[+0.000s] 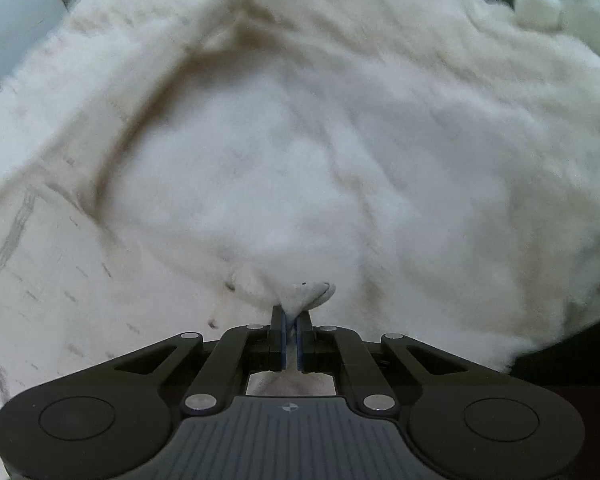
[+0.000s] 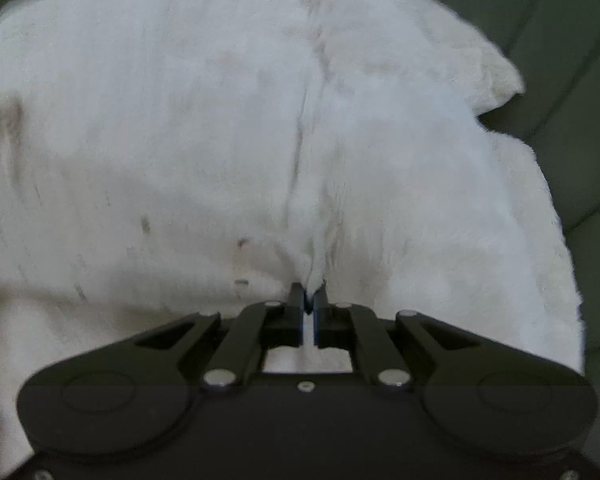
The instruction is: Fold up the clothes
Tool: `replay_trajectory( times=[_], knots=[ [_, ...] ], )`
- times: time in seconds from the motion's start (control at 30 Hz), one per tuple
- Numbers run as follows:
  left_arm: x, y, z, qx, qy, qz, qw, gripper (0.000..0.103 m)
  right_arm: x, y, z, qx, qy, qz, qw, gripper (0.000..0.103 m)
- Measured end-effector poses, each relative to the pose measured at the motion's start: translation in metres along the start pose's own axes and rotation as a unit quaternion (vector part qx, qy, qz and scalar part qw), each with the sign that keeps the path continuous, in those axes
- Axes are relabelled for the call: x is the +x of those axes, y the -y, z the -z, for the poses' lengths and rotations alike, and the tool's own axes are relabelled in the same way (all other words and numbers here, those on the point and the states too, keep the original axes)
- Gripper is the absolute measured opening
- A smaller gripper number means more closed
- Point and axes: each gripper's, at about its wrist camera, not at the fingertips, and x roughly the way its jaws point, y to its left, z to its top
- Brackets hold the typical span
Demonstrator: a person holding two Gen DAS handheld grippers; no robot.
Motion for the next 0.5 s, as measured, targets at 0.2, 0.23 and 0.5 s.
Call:
replay_trajectory(
  times=[0.2,0.23,0.5],
  knots=[
    [0.01,-0.018,0.005,-0.016,-0.003,0.017,0.9997,0.047,0.029,-0.015,0.027,0.037,-0.043,0.071,0.996,0.032],
    [-0.002,-0.031,0.007,-0.042,0.018,0.023,0.9987,0.047,0.022,-0.014,0.031,0.059,-0.036,0.071,0.995,0.037],
    [-0.088,-0.109,0.082,-0.176,0.067,-0.002,0.9821,0.05,-0.051,-0.061,0.06,0.154,0.028,0.021,0.987,0.042]
  ],
)
